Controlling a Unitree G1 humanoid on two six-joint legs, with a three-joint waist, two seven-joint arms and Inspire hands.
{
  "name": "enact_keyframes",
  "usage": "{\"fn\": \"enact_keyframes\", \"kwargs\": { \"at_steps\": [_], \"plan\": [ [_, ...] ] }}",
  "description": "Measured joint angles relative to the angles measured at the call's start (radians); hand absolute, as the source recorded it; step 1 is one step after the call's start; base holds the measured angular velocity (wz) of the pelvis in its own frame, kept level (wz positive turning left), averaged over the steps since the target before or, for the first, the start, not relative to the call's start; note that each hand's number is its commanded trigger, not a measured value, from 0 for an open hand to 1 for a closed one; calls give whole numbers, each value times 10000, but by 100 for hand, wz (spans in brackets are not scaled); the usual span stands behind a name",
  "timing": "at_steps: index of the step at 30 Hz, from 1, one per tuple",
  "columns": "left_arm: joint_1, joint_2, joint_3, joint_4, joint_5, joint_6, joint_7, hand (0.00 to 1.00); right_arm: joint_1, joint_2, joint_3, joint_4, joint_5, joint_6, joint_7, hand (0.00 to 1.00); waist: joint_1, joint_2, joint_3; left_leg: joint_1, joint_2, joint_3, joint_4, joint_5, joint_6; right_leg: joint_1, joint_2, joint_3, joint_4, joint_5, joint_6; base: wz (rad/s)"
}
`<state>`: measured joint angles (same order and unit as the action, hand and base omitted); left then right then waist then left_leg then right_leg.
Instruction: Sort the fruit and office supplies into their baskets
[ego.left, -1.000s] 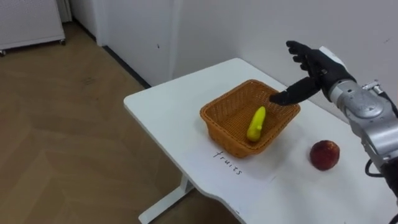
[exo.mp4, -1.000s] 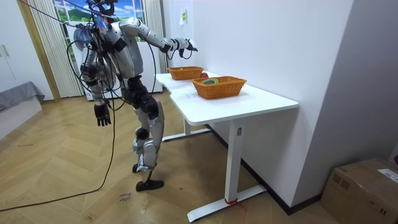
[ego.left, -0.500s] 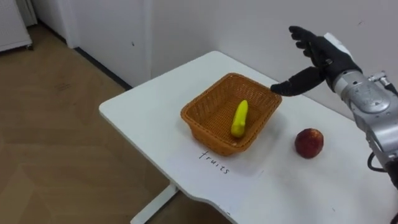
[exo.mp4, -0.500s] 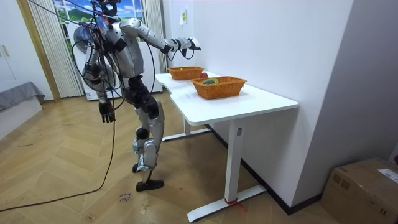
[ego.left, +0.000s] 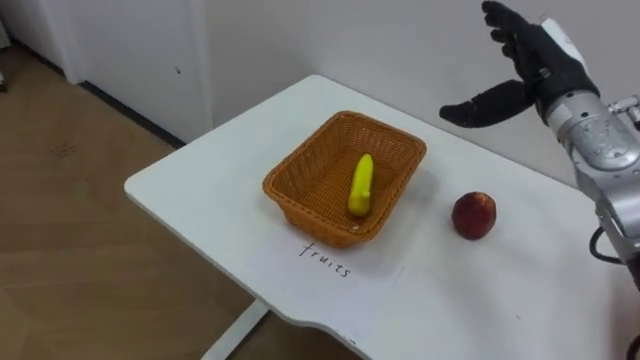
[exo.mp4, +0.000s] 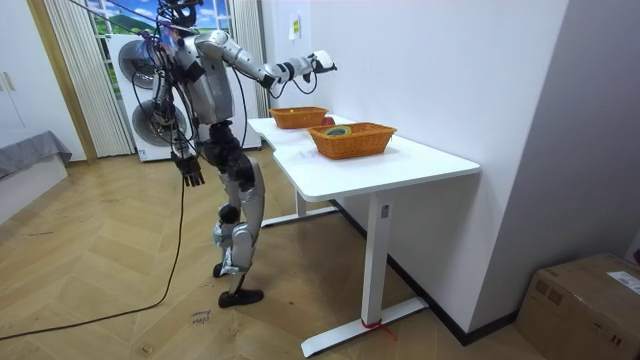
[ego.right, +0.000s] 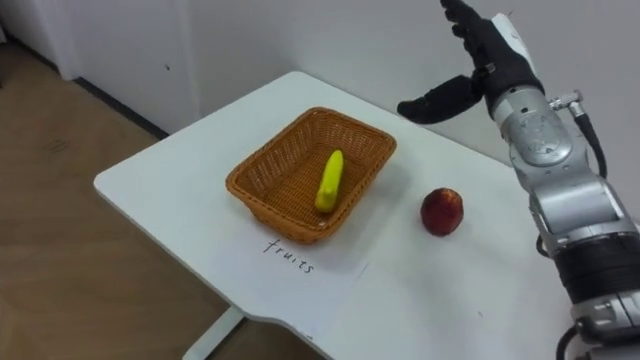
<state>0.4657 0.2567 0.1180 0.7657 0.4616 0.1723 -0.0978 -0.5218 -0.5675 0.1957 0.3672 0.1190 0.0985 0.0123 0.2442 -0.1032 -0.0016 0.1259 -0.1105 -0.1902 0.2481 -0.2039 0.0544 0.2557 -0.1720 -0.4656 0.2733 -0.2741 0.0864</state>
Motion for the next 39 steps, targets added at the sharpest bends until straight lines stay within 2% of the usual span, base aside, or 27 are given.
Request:
{"fn": "enact_keyframes", "kwargs": {
  "at_steps": [8, 16, 22, 31, 36, 39],
  "plan": [
    [-224, 20, -31, -36, 3, -141, 3, 0, -1, -2, -129, -223, 192, -53, 16, 0, -457, 12, -15, 283, 165, 497, -170, -5, 3, 32, 97, 507, 8, 45, -53, -19],
    [-437, 62, -50, -35, 9, -239, -4, 0, -1, -2, -226, -220, 530, -105, 6, 0, -642, -7, -26, 393, 341, 855, -277, -41, -55, -29, 338, 961, -168, 211, -170, -15],
    [-462, 55, -58, -141, 17, -236, 6, 0, 0, -1, -225, -155, 1179, -105, -80, 0, -752, -24, -25, 360, 515, 997, -284, -71, -106, -69, 479, 1042, -382, 345, -238, -7],
    [-610, 61, -151, -174, 91, -185, 172, 0, 10, 47, -228, -161, 2912, -103, -154, 0, -807, 27, -17, 35, 516, 1053, -227, -71, -128, -256, 557, 1010, -556, 473, -255, -2],
    [-585, 13, -602, -168, 110, 29, 213, 0, 82, 396, -227, 304, 4351, -104, -161, 0, -789, 230, -14, 37, 497, 1050, -143, -71, -120, -163, 579, 977, -725, 553, -232, 2],
    [-571, -49, -656, -167, 112, 149, 227, 0, 320, 637, -227, 574, 4663, -76, -179, 0, -786, 351, 2, 6, 502, 1046, -140, -71, -120, -182, 585, 968, -723, 553, -232, 0]
  ]
}}
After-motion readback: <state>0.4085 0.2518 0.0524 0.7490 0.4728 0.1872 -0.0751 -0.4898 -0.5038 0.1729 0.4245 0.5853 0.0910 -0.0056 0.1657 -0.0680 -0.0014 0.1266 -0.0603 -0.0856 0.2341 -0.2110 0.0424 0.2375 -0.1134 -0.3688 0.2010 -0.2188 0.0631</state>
